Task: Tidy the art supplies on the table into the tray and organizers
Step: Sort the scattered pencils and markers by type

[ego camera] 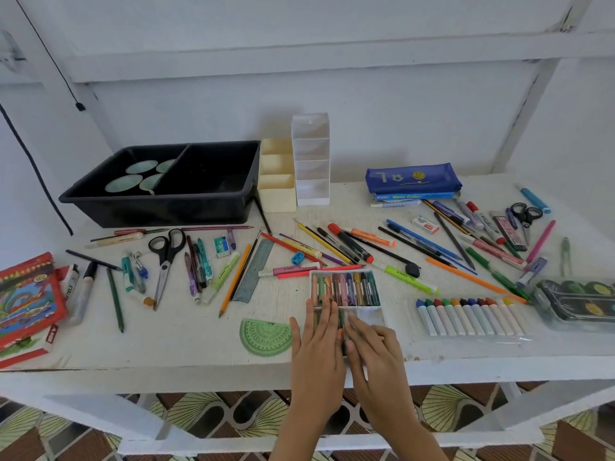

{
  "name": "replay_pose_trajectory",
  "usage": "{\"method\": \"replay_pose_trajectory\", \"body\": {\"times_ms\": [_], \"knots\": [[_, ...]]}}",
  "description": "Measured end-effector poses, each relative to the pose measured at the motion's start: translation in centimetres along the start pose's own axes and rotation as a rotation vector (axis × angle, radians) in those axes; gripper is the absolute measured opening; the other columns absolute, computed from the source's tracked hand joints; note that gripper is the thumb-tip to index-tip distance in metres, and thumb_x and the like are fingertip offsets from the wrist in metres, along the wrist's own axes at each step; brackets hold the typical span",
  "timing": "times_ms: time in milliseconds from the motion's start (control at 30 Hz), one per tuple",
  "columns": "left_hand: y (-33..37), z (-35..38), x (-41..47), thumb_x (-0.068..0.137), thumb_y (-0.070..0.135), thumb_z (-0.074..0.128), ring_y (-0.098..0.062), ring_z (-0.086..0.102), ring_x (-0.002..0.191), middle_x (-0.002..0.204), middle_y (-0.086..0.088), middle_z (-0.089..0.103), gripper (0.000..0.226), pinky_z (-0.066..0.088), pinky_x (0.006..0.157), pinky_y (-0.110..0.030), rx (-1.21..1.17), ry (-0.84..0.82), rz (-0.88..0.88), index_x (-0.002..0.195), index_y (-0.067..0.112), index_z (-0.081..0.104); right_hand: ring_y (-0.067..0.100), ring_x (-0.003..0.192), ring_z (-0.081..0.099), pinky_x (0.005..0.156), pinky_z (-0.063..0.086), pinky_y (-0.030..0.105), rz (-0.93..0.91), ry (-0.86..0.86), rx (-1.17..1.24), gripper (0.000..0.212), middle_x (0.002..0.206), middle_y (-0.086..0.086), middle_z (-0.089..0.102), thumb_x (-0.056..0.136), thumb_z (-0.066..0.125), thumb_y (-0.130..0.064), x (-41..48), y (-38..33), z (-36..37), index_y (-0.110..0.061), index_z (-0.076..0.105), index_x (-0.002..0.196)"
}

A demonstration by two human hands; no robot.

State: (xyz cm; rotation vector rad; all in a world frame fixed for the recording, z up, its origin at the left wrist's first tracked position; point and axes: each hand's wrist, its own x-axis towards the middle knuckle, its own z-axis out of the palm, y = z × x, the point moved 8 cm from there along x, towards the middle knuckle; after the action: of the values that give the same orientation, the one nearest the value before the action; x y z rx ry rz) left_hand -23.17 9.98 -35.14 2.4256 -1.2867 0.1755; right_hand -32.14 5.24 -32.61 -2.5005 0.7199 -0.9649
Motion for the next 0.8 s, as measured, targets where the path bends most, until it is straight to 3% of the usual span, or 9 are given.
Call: {"method": "replay_pose_trajectory", "body": {"times_ms": [233, 333, 400, 467, 500, 600, 667, 733, 800], "knots": [[0.0, 0.6, 0.0, 0.102, 0.035, 0.003, -0.021, 0.013, 0.142, 0.148, -0.001, 0.038, 0.054, 0.007, 0.11, -0.042, -0.095, -0.111, -0.033, 0.141, 0.015, 0.034, 0.013, 0.1, 0.048, 0.084, 0.048, 0.024, 0.045, 0.012, -0.059, 0.04, 0.109, 0.003, 0.068, 0.089, 0.041, -0.026, 0.5, -0.2, -0.1, -0.006, 0.07, 0.107], [0.2, -0.4, 0.2, 0.094, 0.055, -0.006, -0.001, -0.009, 0.142, 0.152, 0.007, 0.024, 0.069, -0.013, 0.113, -0.031, -0.318, -0.045, -0.004, 0.144, 0.023, 0.028, 0.018, 0.094, 0.053, 0.076, 0.053, 0.032, 0.081, -0.005, -0.08, 0.028, 0.096, 0.003, 0.07, 0.085, 0.051, -0.021, 1.5, -0.3, -0.2, -0.006, 0.073, 0.095], [-0.9, -1.2, 0.2, 0.09, 0.063, -0.001, 0.015, -0.013, 0.135, 0.151, 0.021, 0.014, 0.062, -0.024, 0.109, -0.021, -0.647, -0.072, -0.132, 0.139, 0.037, 0.027, 0.022, 0.09, 0.057, 0.073, 0.053, 0.035, 0.12, -0.009, -0.099, 0.013, 0.094, 0.005, 0.069, 0.078, 0.066, -0.008, 2.4, -0.2, -0.3, -0.007, 0.072, 0.09], [-1.5, -2.5, 0.1, 0.1, 0.039, 0.021, 0.017, 0.001, 0.136, 0.144, 0.03, 0.02, 0.033, -0.017, 0.114, -0.023, -0.893, -0.082, -0.23, 0.131, 0.045, 0.032, 0.022, 0.09, 0.055, 0.074, 0.052, 0.038, 0.193, -0.009, -0.07, 0.014, 0.097, 0.008, 0.066, 0.076, 0.069, -0.001, 3.4, -0.1, -0.4, -0.007, 0.071, 0.089], [-2.3, -3.4, 0.1, 0.102, 0.029, 0.026, 0.013, 0.008, 0.137, 0.14, 0.033, 0.024, 0.032, -0.01, 0.117, -0.024, -0.955, -0.036, -0.28, 0.127, 0.046, 0.035, 0.019, 0.091, 0.052, 0.077, 0.05, 0.038, 0.234, -0.003, -0.031, 0.015, 0.1, 0.007, 0.063, 0.079, 0.066, 0.0, 3.9, -0.2, -0.4, -0.007, 0.07, 0.092], [-5.2, -4.7, 0.2, 0.102, 0.025, 0.029, 0.001, 0.016, 0.14, 0.139, 0.026, 0.033, 0.033, 0.003, 0.117, -0.022, -0.963, 0.032, -0.401, 0.128, 0.041, 0.043, 0.012, 0.089, 0.049, 0.082, 0.048, 0.033, 0.242, -0.025, 0.11, 0.02, 0.097, -0.001, 0.057, 0.084, 0.059, 0.001, 5.8, -1.3, 0.7, -0.01, 0.068, 0.098], [-7.3, -5.7, 0.7, 0.102, 0.026, 0.032, 0.001, 0.029, 0.135, 0.136, 0.02, 0.045, 0.033, 0.019, 0.115, -0.024, -0.972, 0.091, -0.429, 0.128, 0.036, 0.049, 0.01, 0.084, 0.052, 0.079, 0.047, 0.019, 0.218, -0.06, 0.185, 0.02, 0.094, -0.003, 0.055, 0.085, 0.059, 0.001, 7.1, -2.6, 2.1, -0.012, 0.067, 0.097], [-9.2, -7.2, 1.3, 0.102, 0.025, 0.034, 0.014, 0.042, 0.118, 0.124, 0.022, 0.054, 0.03, 0.033, 0.104, -0.013, -0.979, 0.161, -0.43, 0.123, 0.035, 0.053, 0.008, 0.086, 0.052, 0.076, 0.039, 0.006, 0.223, -0.11, 0.238, 0.022, 0.095, -0.002, 0.057, 0.086, 0.057, 0.002, 8.5, -3.9, 3.9, -0.014, 0.067, 0.096], [-11.1, -8.4, 1.9, 0.101, 0.023, 0.036, 0.015, 0.048, 0.108, 0.118, 0.021, 0.057, 0.028, 0.035, 0.09, -0.003, -0.962, 0.222, -0.445, 0.12, 0.033, 0.056, 0.012, 0.09, 0.054, 0.083, 0.036, 0.006, 0.201, -0.126, 0.271, 0.024, 0.094, -0.001, 0.063, 0.084, 0.057, 0.004, 10.2, -5.5, 5.5, -0.013, 0.068, 0.096]]}}
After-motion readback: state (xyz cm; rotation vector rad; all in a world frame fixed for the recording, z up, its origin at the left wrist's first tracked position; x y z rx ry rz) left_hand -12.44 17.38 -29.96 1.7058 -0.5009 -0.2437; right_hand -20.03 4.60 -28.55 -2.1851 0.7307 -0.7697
